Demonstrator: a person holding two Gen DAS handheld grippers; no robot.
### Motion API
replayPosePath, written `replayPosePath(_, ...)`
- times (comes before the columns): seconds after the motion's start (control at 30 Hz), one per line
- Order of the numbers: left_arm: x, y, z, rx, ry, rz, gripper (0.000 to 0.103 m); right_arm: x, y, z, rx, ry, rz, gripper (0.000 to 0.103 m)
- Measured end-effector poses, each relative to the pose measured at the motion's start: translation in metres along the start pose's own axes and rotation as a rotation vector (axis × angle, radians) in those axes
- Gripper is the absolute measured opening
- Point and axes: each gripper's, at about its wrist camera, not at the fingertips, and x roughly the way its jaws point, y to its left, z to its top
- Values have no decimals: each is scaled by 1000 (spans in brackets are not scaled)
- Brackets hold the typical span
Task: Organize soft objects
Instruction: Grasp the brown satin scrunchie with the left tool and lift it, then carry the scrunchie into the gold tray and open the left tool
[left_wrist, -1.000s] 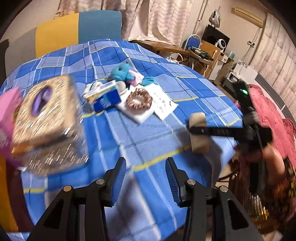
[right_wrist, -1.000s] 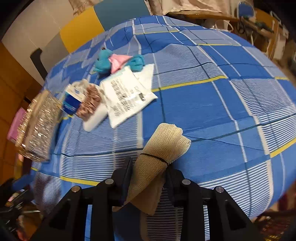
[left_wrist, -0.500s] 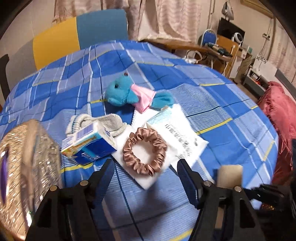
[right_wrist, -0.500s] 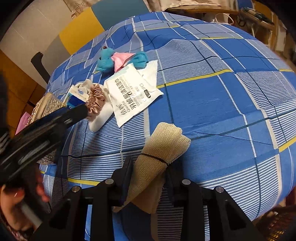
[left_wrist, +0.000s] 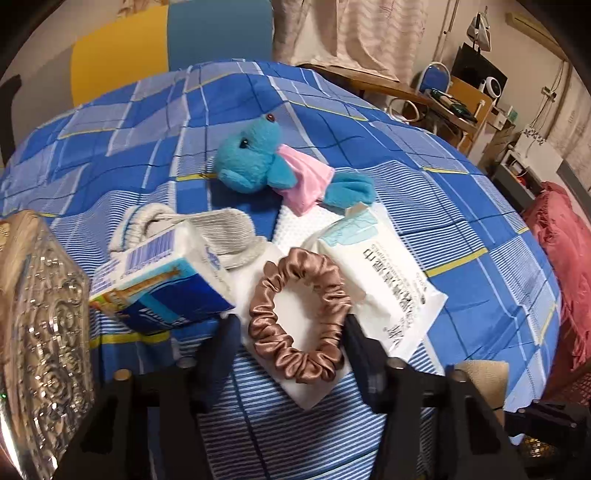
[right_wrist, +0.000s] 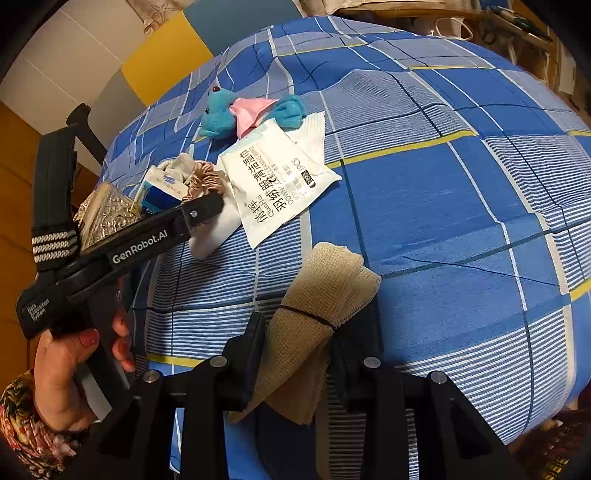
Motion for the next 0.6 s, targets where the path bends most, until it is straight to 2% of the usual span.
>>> replayPosePath(0.03,-1,0,-1,4,-3,9,40,0,0,0,1,0,1,34)
replayPosePath(0.07,-3,0,-2,7,-7,14,29,0,0,0,0,0,1,34)
replayPosePath(0.1,-5,0,-3,11,-9,16,26,1,0,0,-2,0,-1,34)
replayPosePath(0.23,-13,3,-9,8,-9,31,23,1,1,0,-11,-1,-4,34)
replayPosePath(0.6,-54,9,-47,-18,-34,-74,22,1,2,0,-28,-7,-9,34)
